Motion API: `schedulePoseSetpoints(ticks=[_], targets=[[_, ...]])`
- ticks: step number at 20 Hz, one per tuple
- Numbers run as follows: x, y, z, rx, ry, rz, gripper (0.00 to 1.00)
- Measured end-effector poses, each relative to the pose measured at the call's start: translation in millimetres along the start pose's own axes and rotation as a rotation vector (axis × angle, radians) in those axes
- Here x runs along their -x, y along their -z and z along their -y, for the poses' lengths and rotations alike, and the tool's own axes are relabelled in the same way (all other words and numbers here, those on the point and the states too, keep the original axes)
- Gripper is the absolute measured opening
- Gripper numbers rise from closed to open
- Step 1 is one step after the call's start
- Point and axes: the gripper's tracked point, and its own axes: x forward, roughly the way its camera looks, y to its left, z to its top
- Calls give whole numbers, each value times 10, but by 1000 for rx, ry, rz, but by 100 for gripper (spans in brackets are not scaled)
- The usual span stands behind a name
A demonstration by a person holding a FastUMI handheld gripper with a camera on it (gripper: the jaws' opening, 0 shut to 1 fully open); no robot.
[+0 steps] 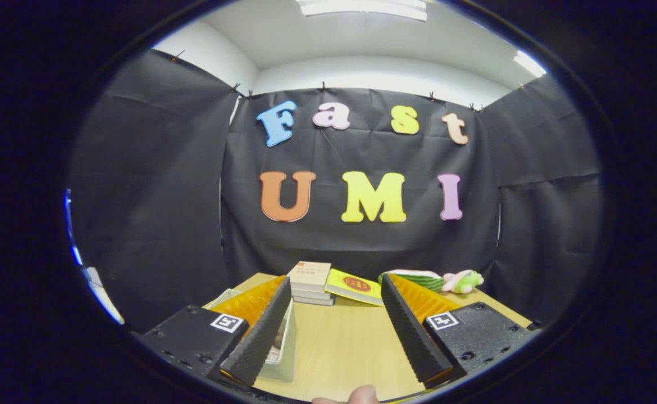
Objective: Open the storage box then place both shoes into the box .Put the left shoe in first, then the right shoe, with the right side of both shoes facing outward in a uniform manner.
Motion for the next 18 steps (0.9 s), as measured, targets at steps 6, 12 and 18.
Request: schedulePoseSetpoints(ticks=[6, 12, 18], targets=[[390, 46, -387, 9, -36, 37, 100], [451, -39, -496, 3, -42, 54, 100], [421, 127, -312, -26, -13, 10, 100]])
